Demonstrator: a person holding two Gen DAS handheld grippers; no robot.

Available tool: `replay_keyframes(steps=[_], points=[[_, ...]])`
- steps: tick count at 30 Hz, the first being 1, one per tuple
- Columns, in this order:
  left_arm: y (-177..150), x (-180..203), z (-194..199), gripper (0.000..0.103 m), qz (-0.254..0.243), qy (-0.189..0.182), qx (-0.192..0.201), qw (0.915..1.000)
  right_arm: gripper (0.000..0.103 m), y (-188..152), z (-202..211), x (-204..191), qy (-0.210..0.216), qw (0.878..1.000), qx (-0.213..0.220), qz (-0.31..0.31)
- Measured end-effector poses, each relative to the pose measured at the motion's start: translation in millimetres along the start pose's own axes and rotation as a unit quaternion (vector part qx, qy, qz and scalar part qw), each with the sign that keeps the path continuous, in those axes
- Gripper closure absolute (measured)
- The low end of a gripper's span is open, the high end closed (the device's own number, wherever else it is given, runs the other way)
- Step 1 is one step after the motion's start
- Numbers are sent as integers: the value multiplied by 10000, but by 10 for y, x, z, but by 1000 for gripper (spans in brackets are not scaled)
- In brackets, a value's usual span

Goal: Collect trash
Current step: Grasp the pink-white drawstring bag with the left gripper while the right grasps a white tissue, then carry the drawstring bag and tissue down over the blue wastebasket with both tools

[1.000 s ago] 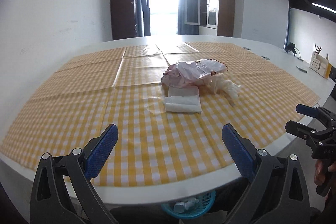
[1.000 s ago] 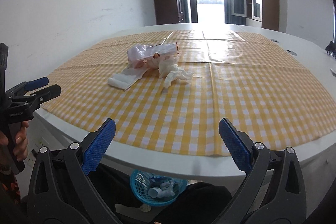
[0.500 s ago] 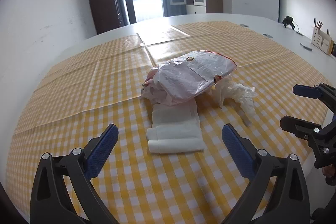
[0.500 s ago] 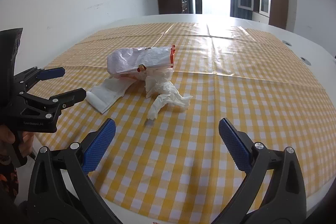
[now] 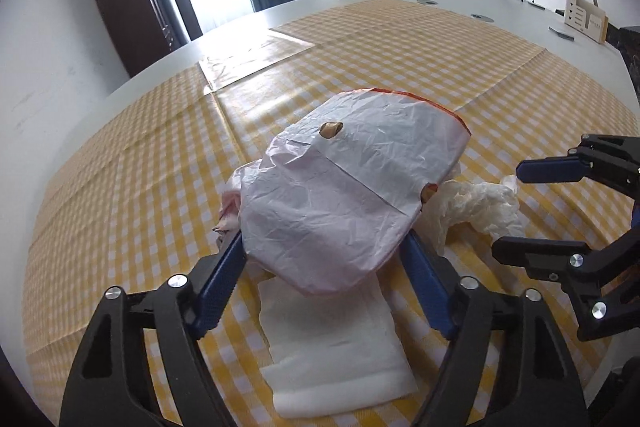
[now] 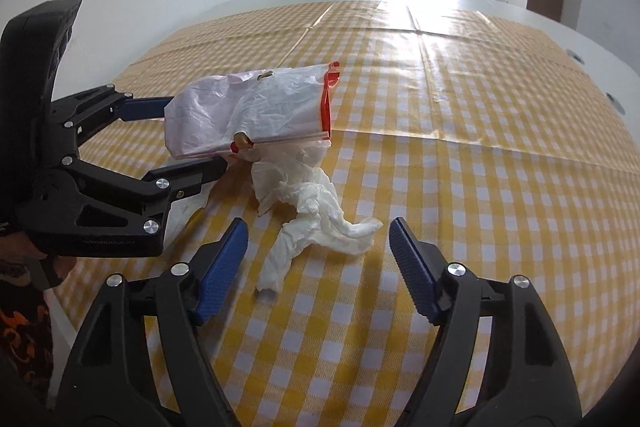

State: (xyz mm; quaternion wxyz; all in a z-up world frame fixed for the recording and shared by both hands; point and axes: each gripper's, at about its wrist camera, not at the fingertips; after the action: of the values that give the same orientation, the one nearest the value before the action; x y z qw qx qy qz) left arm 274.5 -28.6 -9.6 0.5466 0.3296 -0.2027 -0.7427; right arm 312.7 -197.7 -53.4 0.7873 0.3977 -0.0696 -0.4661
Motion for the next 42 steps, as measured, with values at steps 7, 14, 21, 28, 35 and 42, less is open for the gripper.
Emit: replay_keyframes(steps=[7, 14, 21, 28, 35, 42], points=[[-22, -269, 38, 68, 749, -487, 302, 9955, 69, 29, -133, -8, 16, 9999, -151, 67], [-62, -583, 116, 91, 1575, -516, 524, 9848, 91, -40, -70, -206, 9, 9996, -91, 273], [-74, -603, 256, 95, 1625, -344, 1024, 9808, 92, -327, 449, -137, -82, 9974, 707, -110], [-380, -738, 719, 95, 2569, -325, 1114, 9594, 92, -748, 860, -14, -58, 9945, 992, -316], [-970, -419, 1399, 95, 2807, -434, 1235, 9508, 92, -1006, 1050, -235, 355, 9924, 1173, -93], [-1452, -130, 1776, 95, 2687, -391, 1150, 9555, 92, -1154, 1277, -548, 392, 9905, 1293, 240]])
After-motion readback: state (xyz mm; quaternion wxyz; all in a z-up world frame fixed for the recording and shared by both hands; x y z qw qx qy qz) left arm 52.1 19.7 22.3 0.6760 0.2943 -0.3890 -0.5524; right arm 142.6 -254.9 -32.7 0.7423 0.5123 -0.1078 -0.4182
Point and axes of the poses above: each gripper's, at about its wrist camera, not at the fingertips, and z roughly against the way its jaws point, x to its right, y to its top, and after that the axes turned 9 degrees about y, right-handed
